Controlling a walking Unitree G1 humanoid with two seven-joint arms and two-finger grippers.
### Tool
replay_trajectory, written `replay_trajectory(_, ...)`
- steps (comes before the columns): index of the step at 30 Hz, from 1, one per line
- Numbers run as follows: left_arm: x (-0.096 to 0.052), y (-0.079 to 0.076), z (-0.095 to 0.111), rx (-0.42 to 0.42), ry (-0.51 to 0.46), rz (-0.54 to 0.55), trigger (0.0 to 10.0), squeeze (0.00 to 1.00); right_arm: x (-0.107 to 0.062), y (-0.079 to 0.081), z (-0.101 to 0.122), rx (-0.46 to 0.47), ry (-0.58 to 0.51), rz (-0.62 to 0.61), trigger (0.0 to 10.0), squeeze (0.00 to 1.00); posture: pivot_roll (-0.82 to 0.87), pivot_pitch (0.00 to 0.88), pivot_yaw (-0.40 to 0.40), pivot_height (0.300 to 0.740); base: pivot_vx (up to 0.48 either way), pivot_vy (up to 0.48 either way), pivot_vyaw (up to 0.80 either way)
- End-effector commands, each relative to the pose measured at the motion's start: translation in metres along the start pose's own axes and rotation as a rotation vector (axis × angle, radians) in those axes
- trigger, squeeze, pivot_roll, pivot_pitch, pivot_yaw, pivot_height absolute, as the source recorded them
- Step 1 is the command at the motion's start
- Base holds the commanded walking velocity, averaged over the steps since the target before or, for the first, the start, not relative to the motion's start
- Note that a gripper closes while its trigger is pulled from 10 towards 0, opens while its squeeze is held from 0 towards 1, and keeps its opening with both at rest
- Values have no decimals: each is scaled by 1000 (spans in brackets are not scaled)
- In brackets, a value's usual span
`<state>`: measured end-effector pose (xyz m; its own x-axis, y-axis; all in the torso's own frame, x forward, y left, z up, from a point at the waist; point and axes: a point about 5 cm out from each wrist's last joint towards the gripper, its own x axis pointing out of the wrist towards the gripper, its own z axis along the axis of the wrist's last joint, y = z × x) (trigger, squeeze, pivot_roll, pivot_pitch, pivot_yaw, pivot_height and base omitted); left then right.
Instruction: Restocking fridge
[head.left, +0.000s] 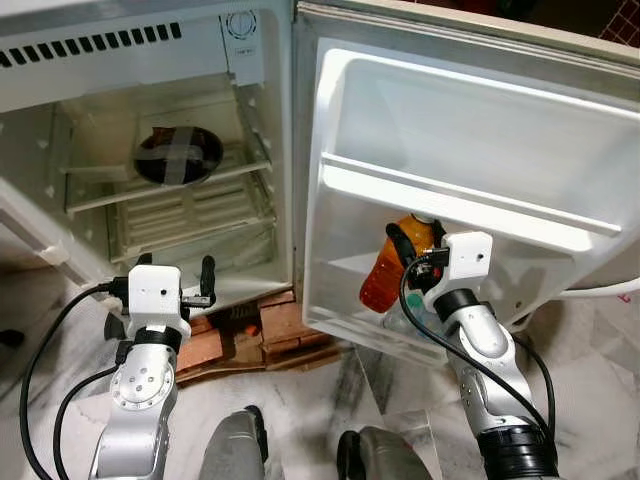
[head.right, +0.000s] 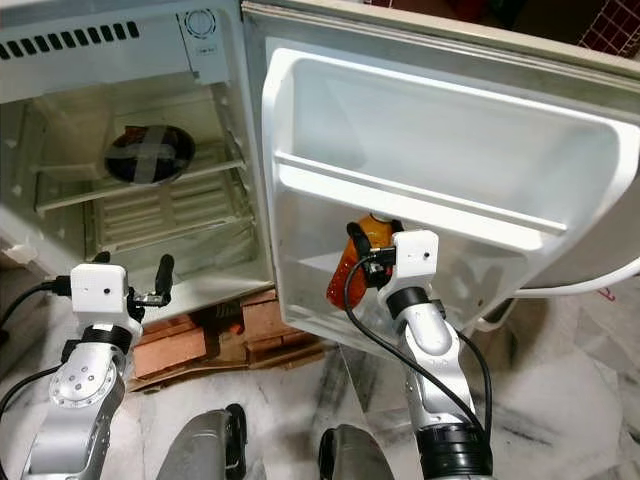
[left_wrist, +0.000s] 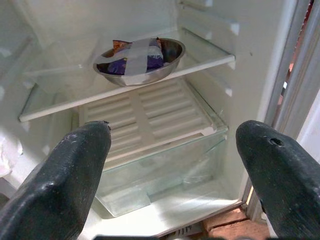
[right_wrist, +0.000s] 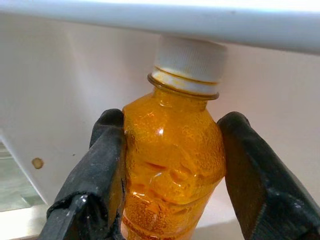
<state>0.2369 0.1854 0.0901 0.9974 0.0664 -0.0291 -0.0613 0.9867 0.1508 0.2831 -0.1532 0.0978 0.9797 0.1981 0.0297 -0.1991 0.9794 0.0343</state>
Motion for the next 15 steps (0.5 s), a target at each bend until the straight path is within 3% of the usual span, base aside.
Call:
replay_trajectory(1, -2, 2, -3, 11, 8, 9, 10000, 0, 3, -1, 11, 9, -56, 6, 10000, 0, 86, 131, -43, 696, 0, 0, 0)
replay_trajectory(10, -2, 2, -3, 16, 13, 3, 10000, 0, 4, 4, 13, 21, -72, 27, 10000, 0, 87, 138, -41, 646, 0, 0, 0)
replay_trajectory(15, -2, 3, -2, 19, 13, 11, 10000, 0, 4, 4, 12, 19, -66, 29, 10000, 0, 88, 141, -41, 646, 0, 0, 0)
